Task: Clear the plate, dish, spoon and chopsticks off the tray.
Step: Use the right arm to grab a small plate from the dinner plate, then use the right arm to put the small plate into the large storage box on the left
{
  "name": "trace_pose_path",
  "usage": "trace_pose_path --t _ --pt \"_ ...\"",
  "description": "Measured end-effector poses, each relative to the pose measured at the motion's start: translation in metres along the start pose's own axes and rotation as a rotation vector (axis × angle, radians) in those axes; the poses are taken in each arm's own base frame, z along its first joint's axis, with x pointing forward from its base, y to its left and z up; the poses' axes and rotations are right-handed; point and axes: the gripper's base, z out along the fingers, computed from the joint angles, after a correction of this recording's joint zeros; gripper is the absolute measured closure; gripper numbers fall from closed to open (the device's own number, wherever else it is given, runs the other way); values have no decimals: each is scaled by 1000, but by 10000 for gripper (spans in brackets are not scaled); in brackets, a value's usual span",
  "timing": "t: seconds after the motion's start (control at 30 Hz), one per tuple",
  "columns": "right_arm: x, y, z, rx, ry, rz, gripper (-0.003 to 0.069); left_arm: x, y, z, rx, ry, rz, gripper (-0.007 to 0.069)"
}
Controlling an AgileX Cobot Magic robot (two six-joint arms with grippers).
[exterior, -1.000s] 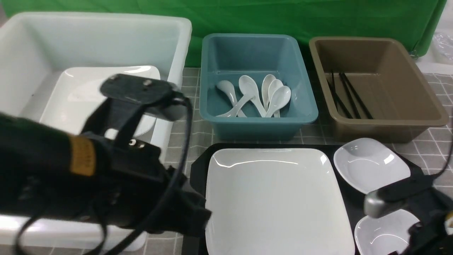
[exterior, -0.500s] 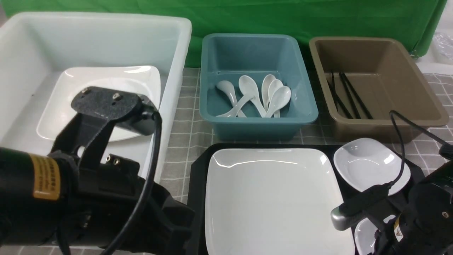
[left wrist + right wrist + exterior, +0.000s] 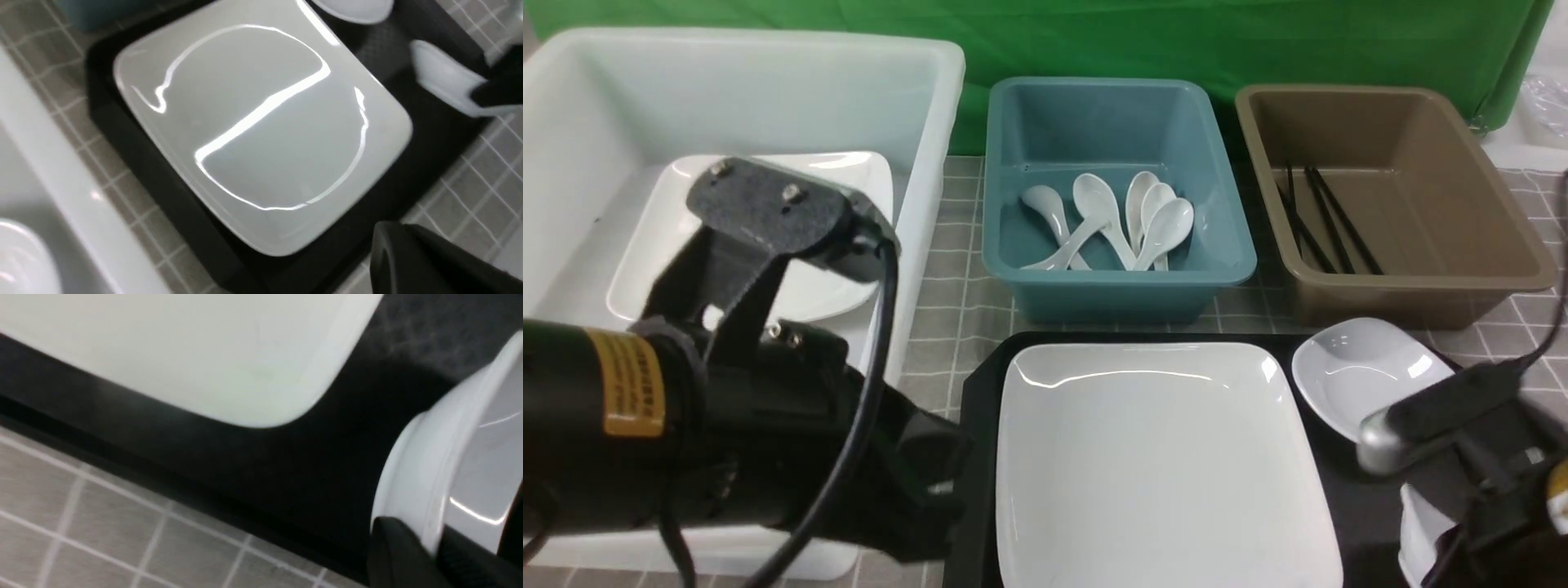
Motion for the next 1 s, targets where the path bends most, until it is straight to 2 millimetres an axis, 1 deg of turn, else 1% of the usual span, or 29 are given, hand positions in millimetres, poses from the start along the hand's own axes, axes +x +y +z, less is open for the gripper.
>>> trace_pose_path --t 0.03,0.07,0.1,0.13,0.2,0.23,0.27,0.3,0.33,0.37,0.4,0.43,0.47,0.5,0.53,0.57,0.6,0.63,0.67,0.7,0.77,0.8,0.83,0.87,0.9,0.93,0.97,1.0 --pt "-3 0 -12 -8 -51 10 598 -3 2 -3 -27 -5 -14 624" --pt "-5 0 -16 -12 -72 12 598 -4 4 -5 -48 -10 -14 624" --pt "-18 2 -47 -43 -212 26 597 -11 12 -16 -128 -30 -55 624" --pt "-17 2 -48 -47 -214 28 597 -11 14 -18 -142 -29 -60 624" --pt "-33 6 -76 -100 -319 19 597 -18 23 -35 -225 -67 -80 624" --pt "-48 15 -94 -177 -377 -4 597 -23 33 -54 -308 -110 -106 624" --pt "-55 19 -102 -206 -407 -33 597 -24 36 -63 -334 -135 -111 624" --pt "-58 22 -103 -225 -408 -34 597 -24 38 -66 -347 -139 -120 624" --pt "-78 35 -113 -290 -448 -92 597 -24 45 -84 -399 -188 -151 624" --pt "-90 45 -117 -331 -465 -123 597 -21 48 -94 -426 -212 -167 624" --pt "-99 54 -122 -360 -485 -148 597 -19 50 -100 -443 -224 -184 624" --pt "-113 67 -121 -391 -479 -180 597 -14 53 -111 -476 -242 -218 624" --pt "-115 69 -121 -397 -480 -186 597 -12 55 -113 -488 -240 -232 624" --pt "-139 100 -127 -450 -503 -275 597 -1 58 -130 -543 -264 -293 624" --pt "-143 104 -122 -452 -492 -283 597 2 58 -134 -553 -270 -303 624" --pt "-155 125 -126 -485 -510 -335 597 8 60 -141 -584 -285 -329 624" --pt "-166 145 -121 -509 -504 -373 597 13 61 -146 -606 -295 -348 624" --pt "-174 157 -124 -526 -522 -397 597 17 61 -149 -621 -301 -363 624" --pt "-182 173 -121 -544 -527 -423 597 22 61 -154 -641 -307 -385 624" --pt "-190 186 -114 -552 -524 -442 597 24 61 -157 -652 -312 -397 624" --pt "-201 210 -108 -568 -545 -483 597 29 60 -161 -667 -315 -421 624" --pt "-207 221 -97 -569 -538 -499 597 31 60 -162 -673 -308 -434 624" --pt "-210 229 -95 -574 -546 -513 597 33 60 -162 -679 -301 -446 624" --pt "-217 244 -80 -576 -538 -534 597 35 60 -162 -683 -284 -456 624" --pt "-222 254 -64 -572 -517 -546 597 37 60 -162 -686 -268 -460 624" --pt "-223 257 -61 -573 -516 -549 597 37 60 -162 -683 -262 -460 624" --pt "-226 263 -48 -568 -497 -554 597 38 59 -161 -677 -254 -462 624" --pt "-230 271 -29 -556 -472 -563 598 38 58 -160 -660 -242 -460 624"
